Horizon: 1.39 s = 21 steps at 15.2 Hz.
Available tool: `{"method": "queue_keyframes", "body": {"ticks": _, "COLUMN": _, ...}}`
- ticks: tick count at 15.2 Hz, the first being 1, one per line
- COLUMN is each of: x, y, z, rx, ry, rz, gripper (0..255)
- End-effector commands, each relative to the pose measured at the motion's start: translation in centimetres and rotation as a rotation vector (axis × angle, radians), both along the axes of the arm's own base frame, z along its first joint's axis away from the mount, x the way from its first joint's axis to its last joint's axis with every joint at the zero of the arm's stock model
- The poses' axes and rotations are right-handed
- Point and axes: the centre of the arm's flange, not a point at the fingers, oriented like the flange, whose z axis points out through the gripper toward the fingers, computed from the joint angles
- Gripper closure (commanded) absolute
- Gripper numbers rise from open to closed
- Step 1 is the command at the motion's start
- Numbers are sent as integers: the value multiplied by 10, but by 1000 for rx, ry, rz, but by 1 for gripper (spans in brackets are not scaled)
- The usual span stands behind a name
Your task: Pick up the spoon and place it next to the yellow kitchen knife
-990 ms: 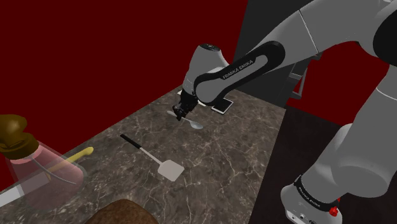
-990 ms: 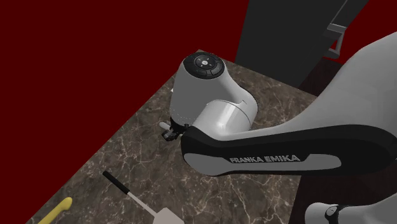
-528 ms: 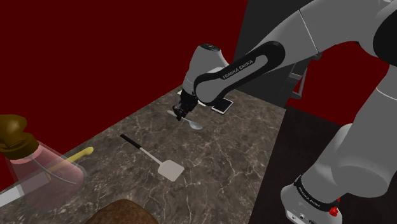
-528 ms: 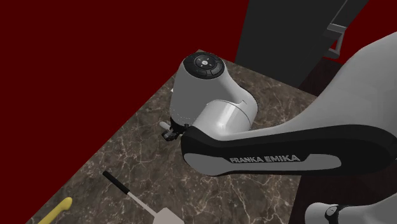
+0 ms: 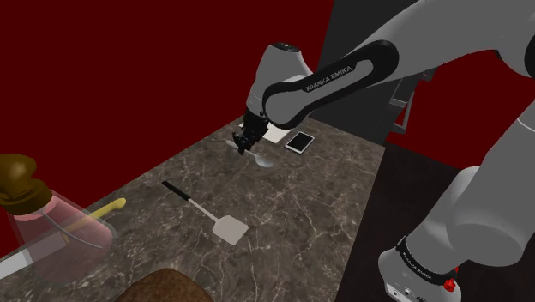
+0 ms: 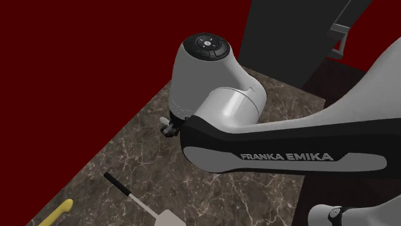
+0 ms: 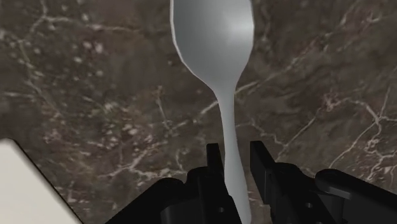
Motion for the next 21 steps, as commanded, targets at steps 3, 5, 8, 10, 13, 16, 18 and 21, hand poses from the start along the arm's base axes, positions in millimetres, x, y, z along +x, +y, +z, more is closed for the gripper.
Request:
{"method": "queue_keyframes", "body": {"ticks": 3, "x": 0, "y": 0, "z": 21, "rx": 0, "ry": 0, "rz": 0, "gripper": 255}}
{"method": "queue_keyframes", "body": {"ticks": 5, "x": 0, "y": 0, "z": 32, "rx": 0, "ry": 0, "rz": 0, "gripper": 255}}
{"method": "queue_keyframes", "body": {"ticks": 8, "x": 0, "y": 0, "z": 47, "rx": 0, "ry": 0, "rz": 0, "gripper": 255}}
{"method": "queue_keyframes", "body": {"ticks": 10, "x": -6, "y": 11, "z": 49, "rx": 0, "ry": 0, "rz": 0, "gripper": 255}}
{"method": "queue_keyframes", "body": {"ticks": 13, "x": -25, "y": 46, "z": 50, "rx": 0, "ry": 0, "rz": 0, "gripper": 255}}
{"method": "queue_keyframes", "body": {"ticks": 16, "x": -44, "y": 81, "z": 50, "rx": 0, "ry": 0, "rz": 0, "gripper": 255}}
{"method": "queue_keyframes", "body": {"ticks": 18, "x": -57, "y": 104, "z": 50, "rx": 0, "ry": 0, "rz": 0, "gripper": 255}}
{"method": "queue_keyframes", "body": {"ticks": 21, "x": -76, "y": 139, "z": 51, "rx": 0, "ry": 0, "rz": 0, "gripper": 255}}
